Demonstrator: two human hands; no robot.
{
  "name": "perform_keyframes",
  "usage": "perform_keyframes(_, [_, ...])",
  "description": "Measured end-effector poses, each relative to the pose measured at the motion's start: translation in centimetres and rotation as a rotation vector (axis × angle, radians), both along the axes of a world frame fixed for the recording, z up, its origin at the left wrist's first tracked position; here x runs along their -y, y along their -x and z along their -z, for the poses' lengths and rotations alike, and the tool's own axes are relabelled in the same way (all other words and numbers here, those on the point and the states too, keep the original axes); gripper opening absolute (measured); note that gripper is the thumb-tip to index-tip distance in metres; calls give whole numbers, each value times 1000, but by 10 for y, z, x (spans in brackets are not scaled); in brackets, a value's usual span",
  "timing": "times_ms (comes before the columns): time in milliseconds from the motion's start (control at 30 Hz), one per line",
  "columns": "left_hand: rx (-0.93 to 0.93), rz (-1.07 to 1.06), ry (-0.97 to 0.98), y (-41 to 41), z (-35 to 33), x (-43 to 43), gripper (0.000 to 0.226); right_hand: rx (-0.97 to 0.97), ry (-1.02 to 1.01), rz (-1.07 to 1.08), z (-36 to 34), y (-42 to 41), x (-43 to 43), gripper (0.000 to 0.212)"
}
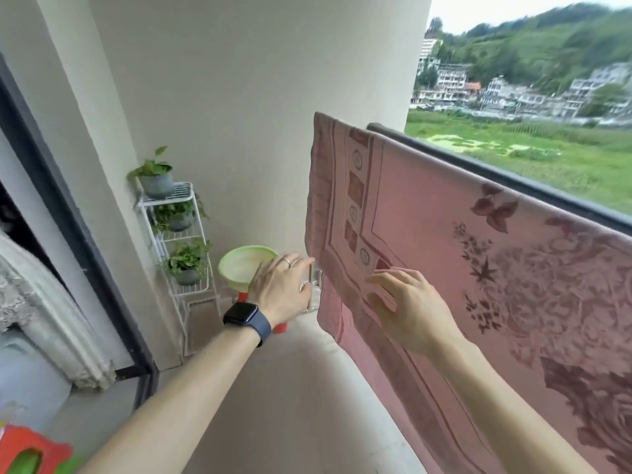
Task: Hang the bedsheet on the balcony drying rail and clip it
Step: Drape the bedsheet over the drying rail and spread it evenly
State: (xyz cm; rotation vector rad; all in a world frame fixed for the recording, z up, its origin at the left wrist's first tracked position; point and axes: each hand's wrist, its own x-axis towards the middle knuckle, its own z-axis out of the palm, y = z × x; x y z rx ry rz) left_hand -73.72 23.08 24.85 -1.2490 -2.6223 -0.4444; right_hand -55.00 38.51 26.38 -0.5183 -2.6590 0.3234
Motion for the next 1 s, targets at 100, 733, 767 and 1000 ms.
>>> perform_keyframes(100, [-37, 55, -8, -14, -20, -90, 53, -57, -77, 26, -21, -19, -88, 33])
perform_keyframes(733, [-134, 234, -47, -73, -76, -571, 51, -45, -277, 468, -91, -124, -553, 60])
perform_keyframes(767, [-132, 246, -47, -85, -75, -589, 52, -10, -287, 494, -93, -138, -572, 63])
perform_keyframes(1000, [36, 269, -146, -115, -46, -761, 59, 149, -170, 619, -69, -184, -714, 72])
